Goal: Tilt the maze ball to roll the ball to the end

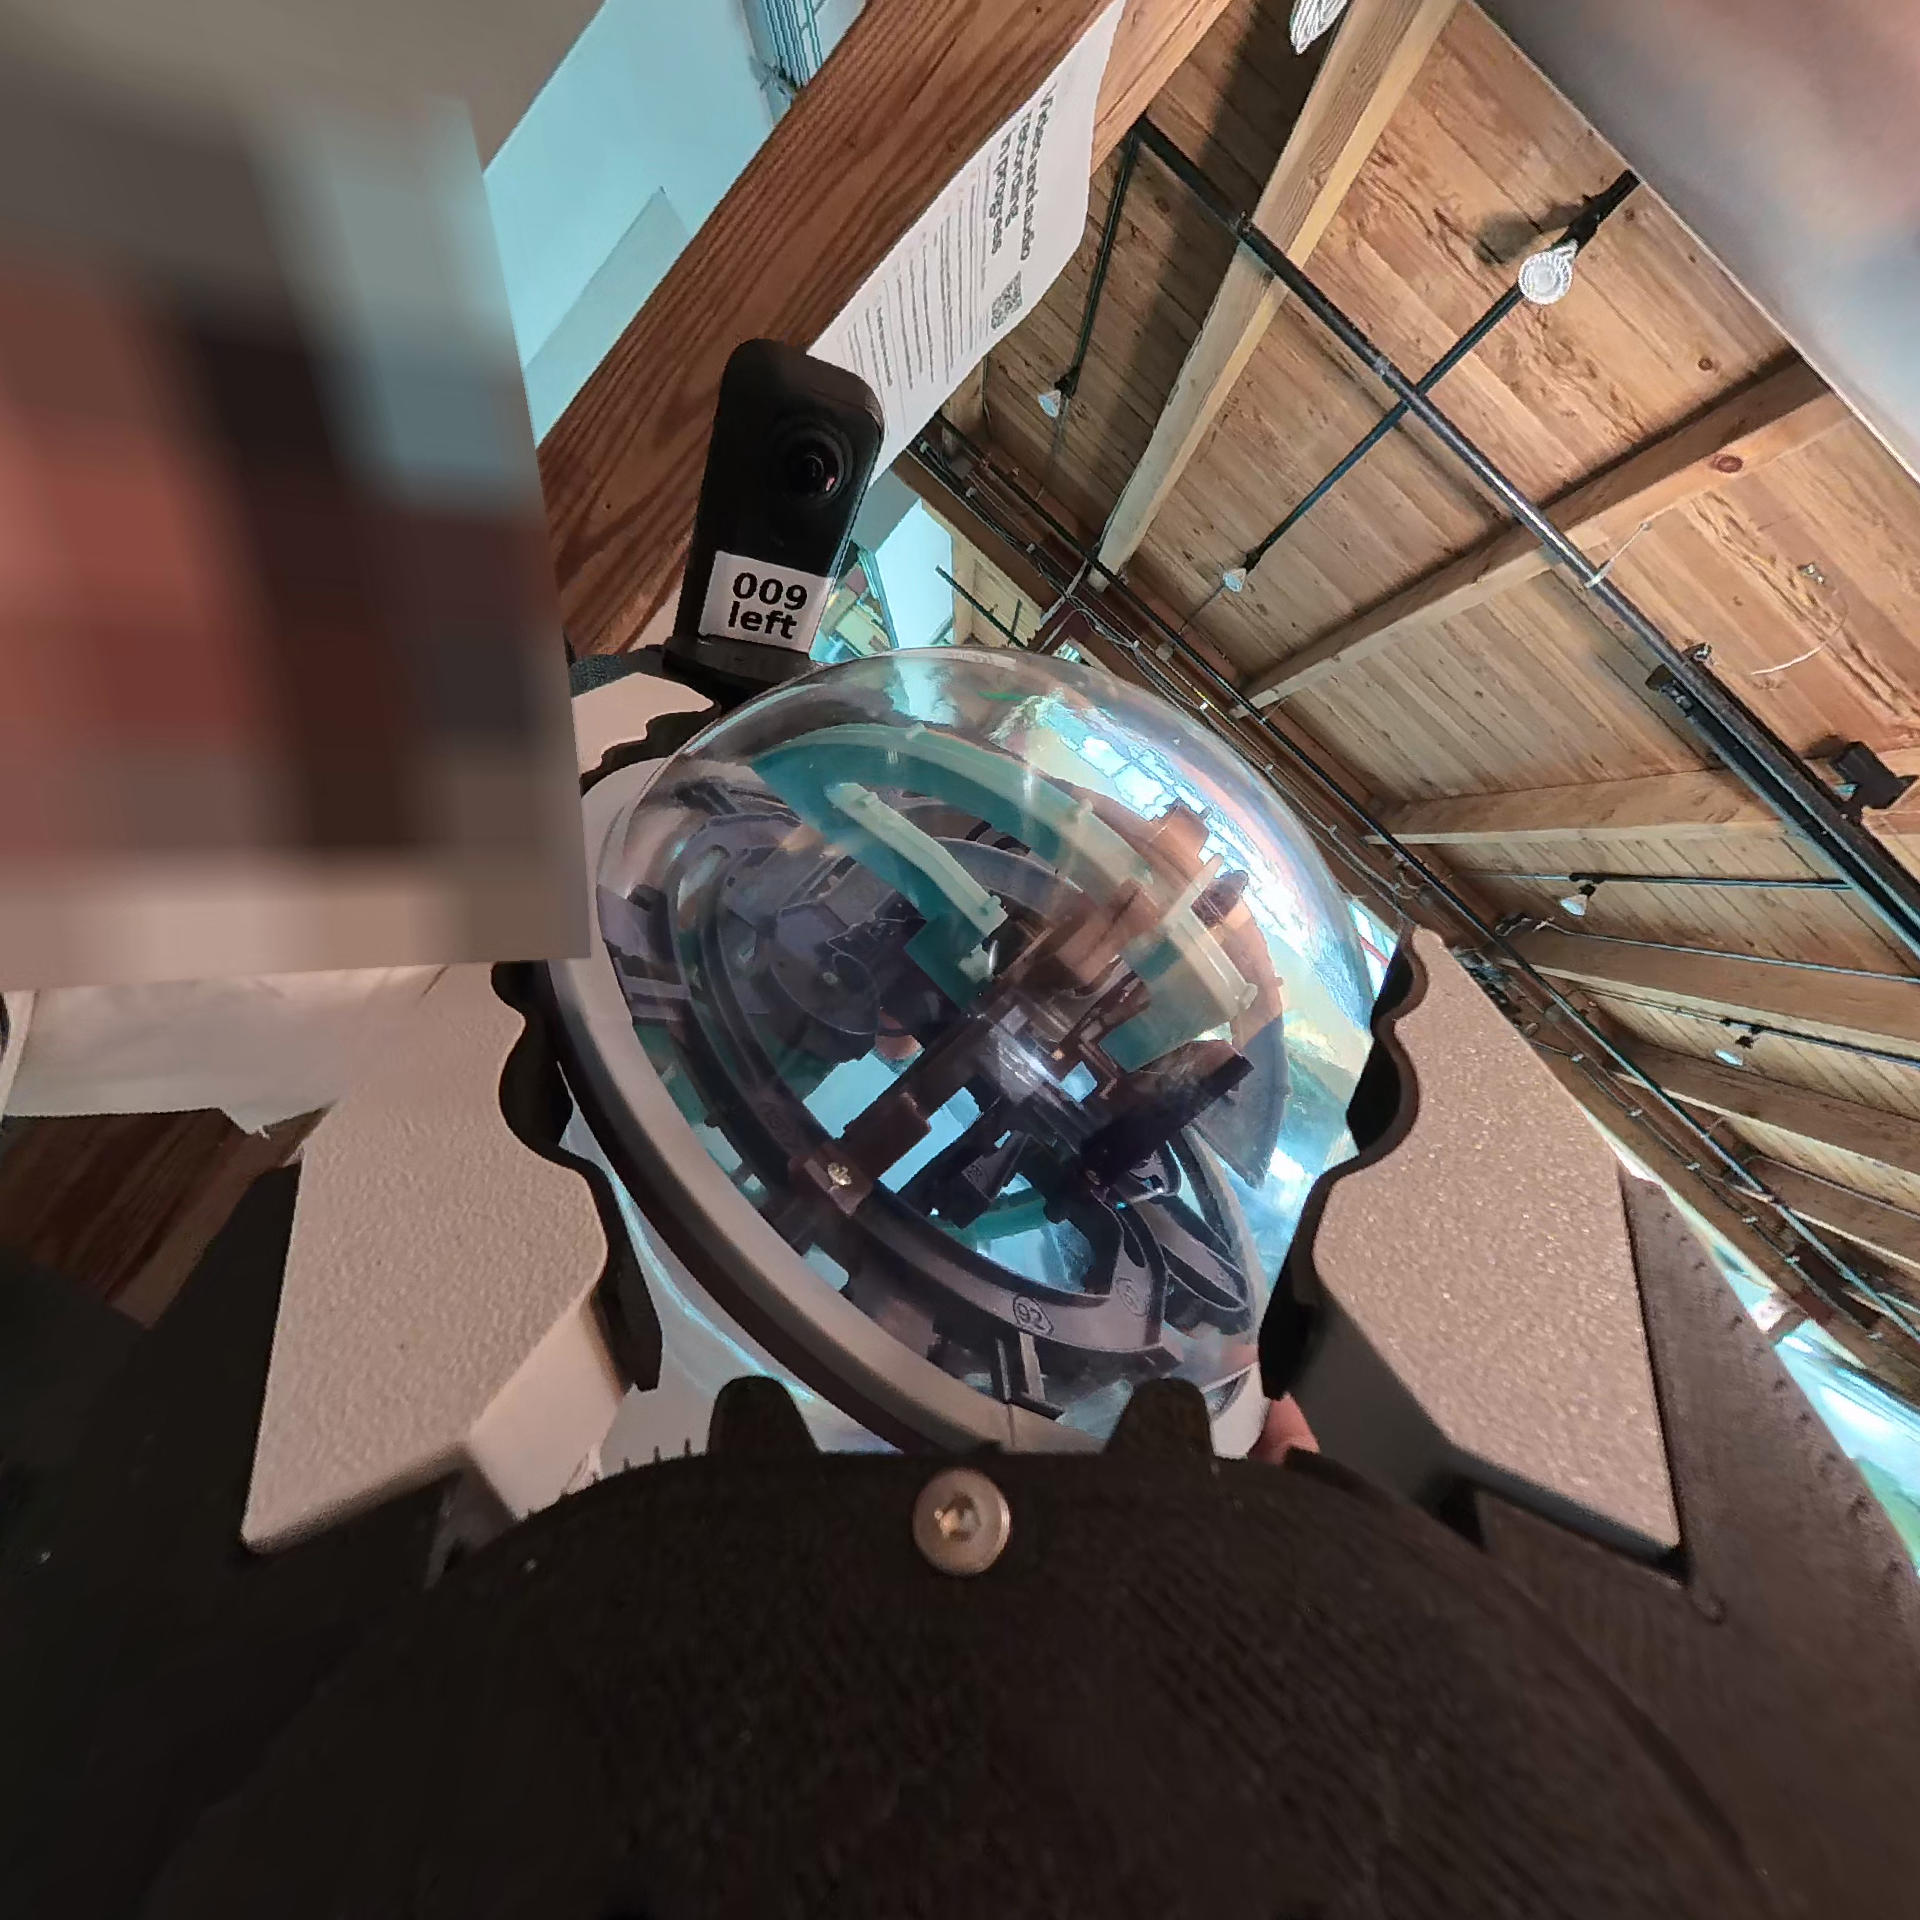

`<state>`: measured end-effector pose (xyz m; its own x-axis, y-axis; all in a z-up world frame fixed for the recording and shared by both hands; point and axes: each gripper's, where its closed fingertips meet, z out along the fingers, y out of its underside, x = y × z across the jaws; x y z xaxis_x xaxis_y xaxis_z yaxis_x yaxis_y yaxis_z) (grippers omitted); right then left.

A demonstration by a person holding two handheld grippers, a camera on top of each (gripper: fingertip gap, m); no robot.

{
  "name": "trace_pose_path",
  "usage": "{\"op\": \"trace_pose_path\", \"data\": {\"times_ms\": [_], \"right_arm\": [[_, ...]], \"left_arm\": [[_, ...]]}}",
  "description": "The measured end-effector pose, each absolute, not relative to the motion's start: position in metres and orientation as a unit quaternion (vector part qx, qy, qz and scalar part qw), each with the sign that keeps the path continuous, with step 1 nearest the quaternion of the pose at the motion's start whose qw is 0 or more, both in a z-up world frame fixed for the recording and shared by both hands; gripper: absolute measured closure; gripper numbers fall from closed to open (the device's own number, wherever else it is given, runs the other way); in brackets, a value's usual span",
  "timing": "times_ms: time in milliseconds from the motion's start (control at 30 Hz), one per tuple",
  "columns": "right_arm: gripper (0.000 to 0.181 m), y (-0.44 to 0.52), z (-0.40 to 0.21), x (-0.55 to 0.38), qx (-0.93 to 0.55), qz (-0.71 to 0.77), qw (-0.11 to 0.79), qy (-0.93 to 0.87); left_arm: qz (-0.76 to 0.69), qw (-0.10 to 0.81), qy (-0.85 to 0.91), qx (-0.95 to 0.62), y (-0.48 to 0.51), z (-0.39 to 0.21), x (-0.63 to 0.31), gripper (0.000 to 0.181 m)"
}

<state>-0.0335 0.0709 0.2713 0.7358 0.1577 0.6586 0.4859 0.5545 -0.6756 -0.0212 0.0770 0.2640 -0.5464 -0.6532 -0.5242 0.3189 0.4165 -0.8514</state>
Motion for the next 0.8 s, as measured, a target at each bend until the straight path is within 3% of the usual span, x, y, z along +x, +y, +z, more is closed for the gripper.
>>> {"op": "trace_pose_path", "data": {"times_ms": [267,800], "right_arm": [[0.03,0.069,0.265,-0.039,-0.46,-0.11,0.809,-0.351],[0.035,0.078,0.265,-0.048,-0.455,-0.114,0.818,-0.333]], "left_arm": [[-0.563,0.461,0.684,-0.054,0.08,0.26,-0.034,0.04],[-0.619,0.485,0.616,0.042,0.08,0.264,-0.044,0.041]]}}
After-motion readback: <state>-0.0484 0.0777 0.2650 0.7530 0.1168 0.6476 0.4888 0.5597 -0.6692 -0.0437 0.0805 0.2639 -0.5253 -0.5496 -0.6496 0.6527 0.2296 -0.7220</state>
